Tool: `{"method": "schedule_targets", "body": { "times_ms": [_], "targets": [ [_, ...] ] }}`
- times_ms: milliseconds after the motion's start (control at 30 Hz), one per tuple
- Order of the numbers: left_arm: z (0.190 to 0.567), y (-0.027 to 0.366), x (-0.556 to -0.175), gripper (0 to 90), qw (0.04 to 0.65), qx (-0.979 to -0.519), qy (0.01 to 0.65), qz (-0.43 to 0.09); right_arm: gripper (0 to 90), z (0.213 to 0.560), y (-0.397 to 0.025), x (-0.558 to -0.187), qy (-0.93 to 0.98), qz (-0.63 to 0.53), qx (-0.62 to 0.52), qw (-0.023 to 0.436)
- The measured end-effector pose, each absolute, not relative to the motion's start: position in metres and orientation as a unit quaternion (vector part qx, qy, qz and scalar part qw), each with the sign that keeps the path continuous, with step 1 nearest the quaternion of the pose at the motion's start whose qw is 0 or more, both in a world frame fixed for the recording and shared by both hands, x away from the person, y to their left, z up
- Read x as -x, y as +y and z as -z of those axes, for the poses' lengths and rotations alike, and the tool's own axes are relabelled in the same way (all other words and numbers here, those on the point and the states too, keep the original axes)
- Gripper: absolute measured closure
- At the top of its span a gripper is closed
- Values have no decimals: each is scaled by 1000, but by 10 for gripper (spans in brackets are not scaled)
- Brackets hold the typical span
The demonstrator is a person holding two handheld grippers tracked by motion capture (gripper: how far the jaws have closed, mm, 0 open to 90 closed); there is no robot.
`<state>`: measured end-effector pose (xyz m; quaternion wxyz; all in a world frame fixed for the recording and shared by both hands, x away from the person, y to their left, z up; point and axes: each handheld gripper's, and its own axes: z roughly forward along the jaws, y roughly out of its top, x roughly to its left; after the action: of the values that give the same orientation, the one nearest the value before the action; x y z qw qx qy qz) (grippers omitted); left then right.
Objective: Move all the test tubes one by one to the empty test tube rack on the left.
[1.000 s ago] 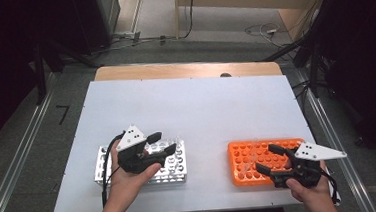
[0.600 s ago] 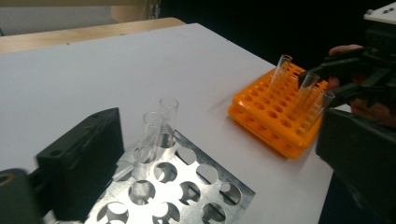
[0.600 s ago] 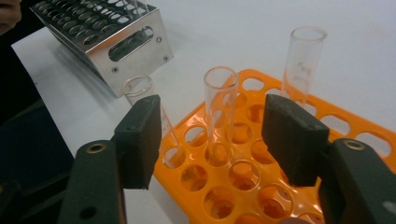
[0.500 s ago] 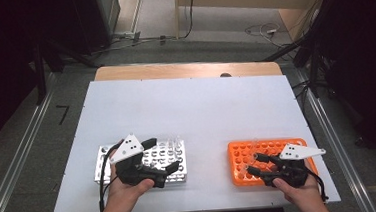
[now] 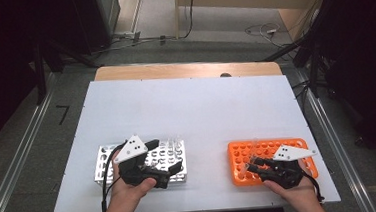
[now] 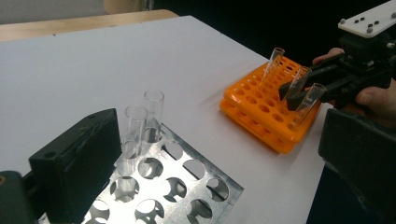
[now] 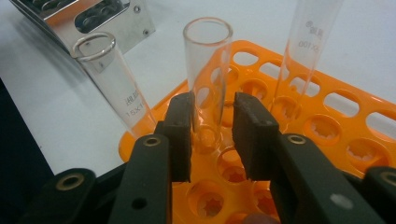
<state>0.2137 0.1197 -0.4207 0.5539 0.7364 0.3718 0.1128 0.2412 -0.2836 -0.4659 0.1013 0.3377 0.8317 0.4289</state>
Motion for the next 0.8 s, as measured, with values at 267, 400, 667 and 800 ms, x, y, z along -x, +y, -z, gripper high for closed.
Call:
{"method": "schedule_targets", "body": {
  "times_ms": [267,400,667,800],
  "targets": [
    [421,118,-213,0,549,-741,370,-113,693,469,-278,-239,839,-416,-328,125],
    [421,117,-214,0,548,-742,369,-111,727,471,-277,-239,839,-420,-323,126],
    [421,115,-213,0,548,-744,367,-111,737,470,-277,-240,837,-422,-328,116],
    [421,115,-213,0,547,-744,367,-111,738,469,-279,-240,836,-423,-331,111]
  ]
}}
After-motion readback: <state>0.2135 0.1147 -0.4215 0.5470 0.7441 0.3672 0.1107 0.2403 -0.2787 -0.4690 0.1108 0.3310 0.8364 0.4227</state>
